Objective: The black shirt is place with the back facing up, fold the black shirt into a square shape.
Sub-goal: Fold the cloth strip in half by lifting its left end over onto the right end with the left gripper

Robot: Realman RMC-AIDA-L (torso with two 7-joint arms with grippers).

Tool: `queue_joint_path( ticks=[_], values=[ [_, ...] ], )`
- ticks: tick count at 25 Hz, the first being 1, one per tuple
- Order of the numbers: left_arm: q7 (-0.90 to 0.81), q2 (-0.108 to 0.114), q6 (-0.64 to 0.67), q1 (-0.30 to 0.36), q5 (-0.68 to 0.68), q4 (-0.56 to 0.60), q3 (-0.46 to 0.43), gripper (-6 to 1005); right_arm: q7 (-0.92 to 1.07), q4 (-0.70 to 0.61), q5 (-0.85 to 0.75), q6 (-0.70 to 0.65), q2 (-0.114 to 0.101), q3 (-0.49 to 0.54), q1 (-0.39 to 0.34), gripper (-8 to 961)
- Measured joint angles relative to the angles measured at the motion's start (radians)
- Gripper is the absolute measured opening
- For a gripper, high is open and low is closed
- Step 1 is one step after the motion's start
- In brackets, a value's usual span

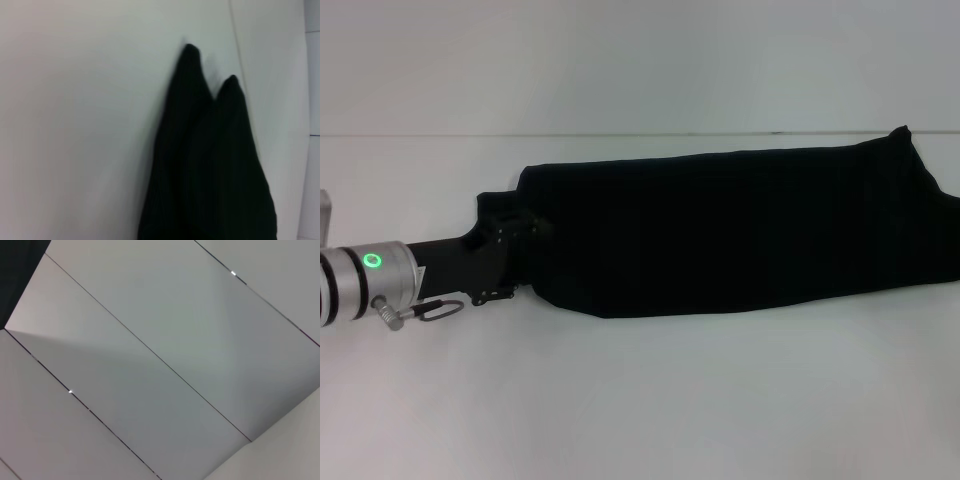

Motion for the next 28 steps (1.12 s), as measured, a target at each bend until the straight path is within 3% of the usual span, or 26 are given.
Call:
queue_joint_path(
  ticks=[14, 17, 22, 28],
  values=[
    [-0.027, 0.015, -0.012, 0.006, 0.014, -0.010, 0.033, 652, 0.001, 0.000, 0.007, -0.006, -0.001, 0.001, -0.001, 682],
    [-0.024, 0.018, -0.007, 0.009, 0.014, -0.008, 0.033, 413, 0.001, 0.000, 0.008, -0.004, -0.002, 0.002, 0.000, 681],
    [0.033, 0.035, 0.027, 0.021, 0.010, -0.004, 0.028, 206, 0.008, 0.000, 0.008, -0.004, -0.004, 0.002, 0.000, 683],
    [0.146, 0.059, 0.038, 0.041, 0.012, 0.020, 0.022, 33, 0.018, 0.000, 0.009, -0.006, -0.007, 0.001, -0.001, 683]
  ],
)
